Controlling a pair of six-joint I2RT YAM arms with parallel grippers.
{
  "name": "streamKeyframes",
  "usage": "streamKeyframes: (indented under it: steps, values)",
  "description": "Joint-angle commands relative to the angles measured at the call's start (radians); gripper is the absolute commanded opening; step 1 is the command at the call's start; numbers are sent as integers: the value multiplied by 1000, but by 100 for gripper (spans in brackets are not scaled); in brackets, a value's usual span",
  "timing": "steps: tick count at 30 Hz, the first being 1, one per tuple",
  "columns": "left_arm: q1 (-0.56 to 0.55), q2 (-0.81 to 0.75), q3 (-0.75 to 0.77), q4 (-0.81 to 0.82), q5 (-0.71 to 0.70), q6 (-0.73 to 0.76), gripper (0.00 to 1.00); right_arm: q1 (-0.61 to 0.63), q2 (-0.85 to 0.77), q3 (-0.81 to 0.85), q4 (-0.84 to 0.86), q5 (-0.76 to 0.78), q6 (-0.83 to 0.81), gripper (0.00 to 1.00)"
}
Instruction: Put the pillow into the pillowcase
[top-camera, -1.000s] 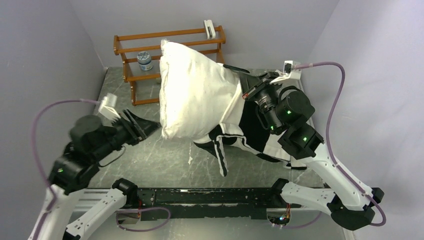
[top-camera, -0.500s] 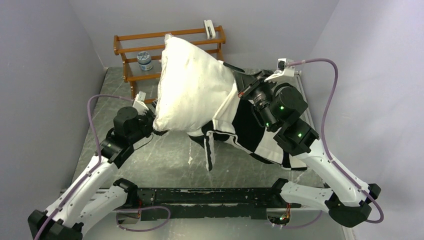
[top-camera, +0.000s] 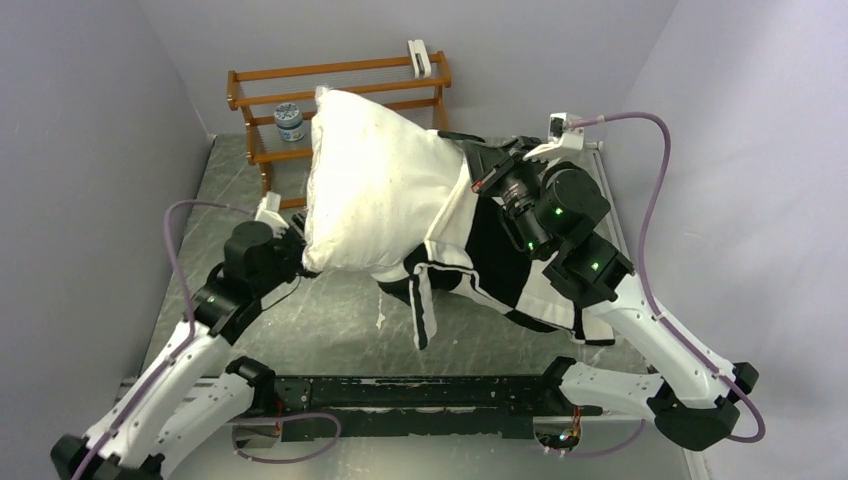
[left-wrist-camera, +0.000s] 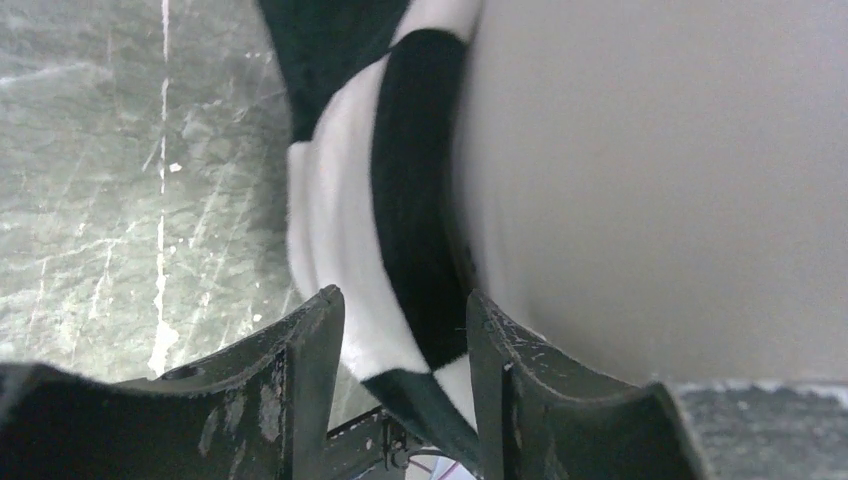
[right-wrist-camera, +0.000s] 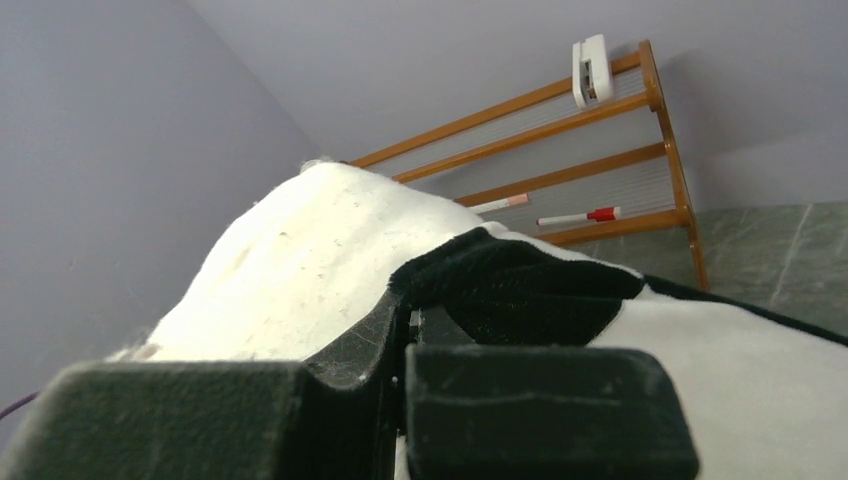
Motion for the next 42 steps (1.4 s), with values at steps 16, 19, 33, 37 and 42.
streamKeyframes:
  steps: [16,19,33,37,42]
  values:
    - [9,-75,-83,270,107,-171,76,0,-74,72,272,-127,102,0]
    - [9,-8,-92,357,117,-182,77,0,-83,58,276,-133,112,0]
    - [9,212,-167,790,203,-318,68,0,-100,26,239,-123,133,0]
    - [9,244,-137,871,287,-343,64,0,-113,-6,245,-116,133,0]
    - [9,157,-82,786,248,-311,15,0,-117,-57,211,-115,107,0]
